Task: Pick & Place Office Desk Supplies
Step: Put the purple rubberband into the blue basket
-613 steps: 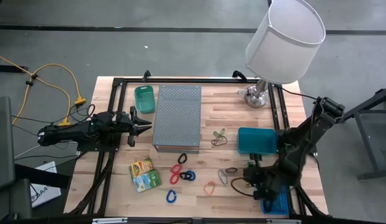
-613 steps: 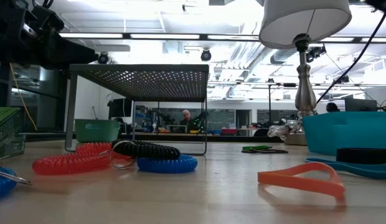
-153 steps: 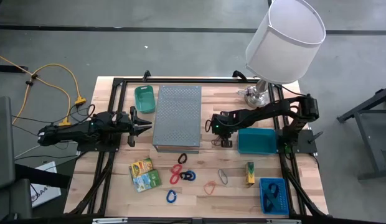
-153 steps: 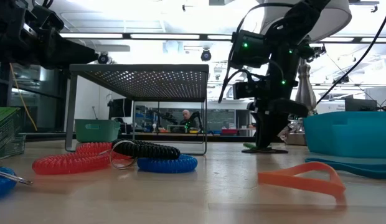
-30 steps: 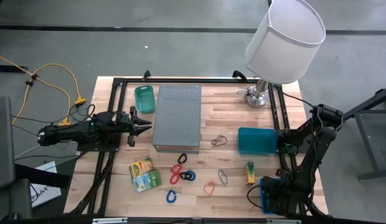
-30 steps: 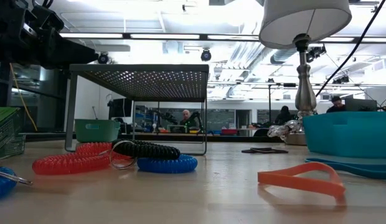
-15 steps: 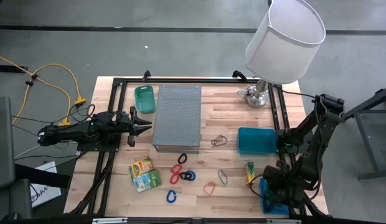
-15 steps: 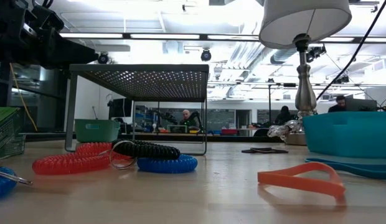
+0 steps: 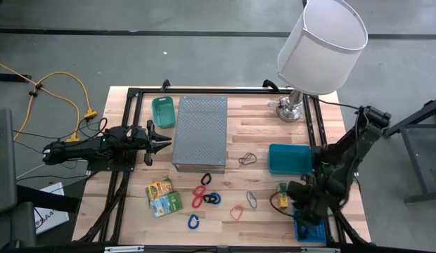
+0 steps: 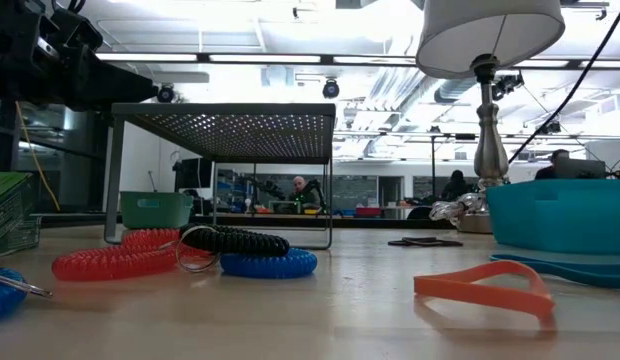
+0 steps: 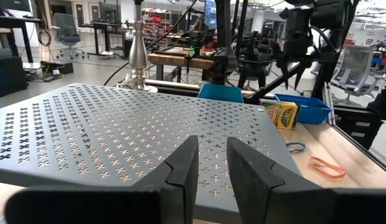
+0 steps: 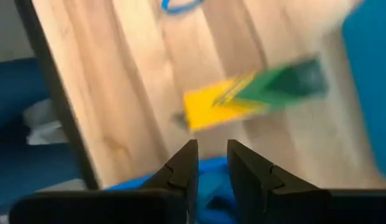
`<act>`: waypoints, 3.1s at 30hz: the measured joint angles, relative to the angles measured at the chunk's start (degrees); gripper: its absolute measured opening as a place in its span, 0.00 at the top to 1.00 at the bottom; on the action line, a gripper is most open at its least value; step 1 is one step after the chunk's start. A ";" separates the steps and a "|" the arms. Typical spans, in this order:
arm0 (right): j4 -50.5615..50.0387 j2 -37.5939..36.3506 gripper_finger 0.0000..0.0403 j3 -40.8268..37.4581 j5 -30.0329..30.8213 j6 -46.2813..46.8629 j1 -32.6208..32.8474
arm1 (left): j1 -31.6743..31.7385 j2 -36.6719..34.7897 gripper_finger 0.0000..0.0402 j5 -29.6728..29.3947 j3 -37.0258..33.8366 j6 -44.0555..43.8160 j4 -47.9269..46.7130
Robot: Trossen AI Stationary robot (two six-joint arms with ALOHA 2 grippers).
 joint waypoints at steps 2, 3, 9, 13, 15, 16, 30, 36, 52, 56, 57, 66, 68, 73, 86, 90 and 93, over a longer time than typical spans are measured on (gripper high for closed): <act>0.20 -0.02 0.82 0.00 0.36 -7.03 -3.65 | 0.00 0.02 0.80 0.02 0.00 0.01 0.01; 0.51 -0.02 0.82 0.00 0.80 -10.62 -5.54 | 0.00 0.00 0.80 0.02 0.00 0.01 0.01; 5.05 0.44 0.82 0.00 1.19 -34.45 -19.38 | -0.01 0.00 0.80 0.00 0.00 0.01 0.00; 10.38 0.44 0.82 0.00 0.49 -47.99 -28.09 | -0.02 0.00 0.80 0.00 0.00 0.01 0.01; 12.58 0.44 0.82 0.00 -0.19 -53.32 -31.84 | 0.00 0.00 0.80 0.01 0.00 0.01 0.01; 13.52 0.44 0.82 0.00 -0.63 -55.40 -33.50 | -0.02 0.00 0.80 0.00 0.00 0.01 0.01; 18.60 4.43 0.82 -0.09 -2.20 -70.32 -45.67 | 0.00 0.00 0.80 0.00 0.00 0.01 0.00; 23.05 12.36 0.82 -0.10 -2.31 -74.49 -47.29 | 0.00 0.00 0.80 0.02 0.00 0.01 0.01; 29.00 21.97 0.82 -0.07 -7.35 -80.18 -51.83 | -0.02 0.02 0.80 0.02 0.00 0.01 -0.01; 28.88 21.97 0.82 -0.04 -9.16 -80.17 -52.18 | 0.00 0.02 0.80 0.01 0.00 0.01 0.00; 28.93 22.15 0.82 -0.02 -9.69 -80.18 -52.18 | -0.02 0.02 0.80 0.00 0.00 0.01 -0.01; 29.57 23.15 0.82 0.00 -11.56 -80.21 -52.16 | -0.02 0.02 0.80 0.00 0.00 0.01 -0.01; 29.75 23.15 0.82 0.00 -11.54 -80.21 -52.16 | 0.00 0.02 0.80 0.02 0.00 0.01 -0.01; 30.47 24.80 0.82 0.00 -11.43 -80.52 -52.26 | -0.02 0.02 0.80 0.02 0.00 0.01 -0.01; 30.34 25.88 0.82 0.07 -13.13 -80.15 -52.93 | -0.02 0.02 0.80 0.00 0.00 0.01 -0.01; 30.19 25.88 0.84 0.07 -13.16 -79.99 -52.92 | -0.01 0.02 0.80 0.01 0.00 0.01 0.00; 30.08 25.90 0.90 0.07 -13.16 -79.25 -52.92 | -0.01 0.02 0.80 0.02 0.00 0.01 -0.01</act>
